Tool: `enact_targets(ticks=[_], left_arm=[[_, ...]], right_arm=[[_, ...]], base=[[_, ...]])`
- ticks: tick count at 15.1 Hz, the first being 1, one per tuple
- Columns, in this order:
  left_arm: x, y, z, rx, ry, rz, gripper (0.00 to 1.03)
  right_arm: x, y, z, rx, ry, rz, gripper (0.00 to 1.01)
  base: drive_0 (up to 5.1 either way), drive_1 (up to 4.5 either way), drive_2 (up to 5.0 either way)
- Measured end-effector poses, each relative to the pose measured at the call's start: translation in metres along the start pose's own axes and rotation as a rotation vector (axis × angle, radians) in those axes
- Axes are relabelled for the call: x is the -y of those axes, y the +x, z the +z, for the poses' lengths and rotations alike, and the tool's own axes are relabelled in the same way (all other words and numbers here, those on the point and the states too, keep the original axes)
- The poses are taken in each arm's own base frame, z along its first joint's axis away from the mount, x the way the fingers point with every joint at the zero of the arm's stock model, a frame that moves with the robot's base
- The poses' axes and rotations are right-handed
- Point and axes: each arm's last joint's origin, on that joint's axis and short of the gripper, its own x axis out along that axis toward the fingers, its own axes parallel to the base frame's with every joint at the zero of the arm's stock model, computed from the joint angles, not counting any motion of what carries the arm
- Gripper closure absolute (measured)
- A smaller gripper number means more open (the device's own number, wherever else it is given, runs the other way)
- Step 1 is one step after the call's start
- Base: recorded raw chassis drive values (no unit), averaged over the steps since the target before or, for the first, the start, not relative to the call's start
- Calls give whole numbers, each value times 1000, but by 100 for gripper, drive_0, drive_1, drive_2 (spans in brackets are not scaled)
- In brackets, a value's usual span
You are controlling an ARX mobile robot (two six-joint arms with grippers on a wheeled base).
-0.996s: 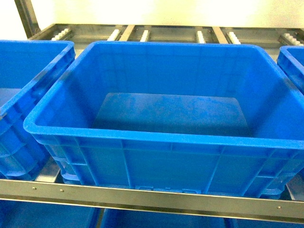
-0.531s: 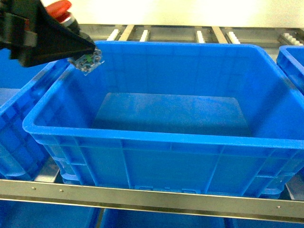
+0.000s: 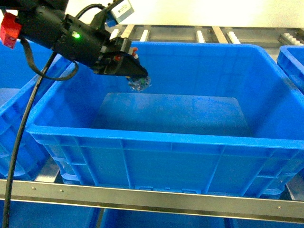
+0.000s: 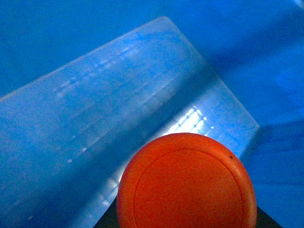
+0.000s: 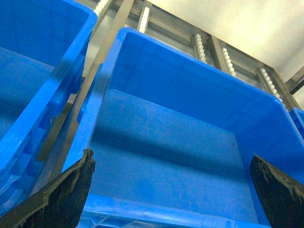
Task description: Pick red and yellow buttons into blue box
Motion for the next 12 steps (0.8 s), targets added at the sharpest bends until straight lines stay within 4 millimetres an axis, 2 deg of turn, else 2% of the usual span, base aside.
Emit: enact_targets(ticks=[3, 5, 10, 12], left_arm=[[18, 12, 10, -10, 1, -67, 80], [20, 11, -3, -43, -25, -65, 80], [21, 9, -4, -42, -25, -65, 80], [21, 9, -3, -42, -24, -65, 69]], right_arm=[[0, 0, 0, 0, 0, 0, 3], [0, 0, 0, 0, 0, -1, 3], [0, 0, 0, 0, 0, 0, 3], [0, 0, 0, 0, 0, 0, 3]], base=[[0, 0, 0], [0, 0, 0], [0, 0, 0], [0, 0, 0]])
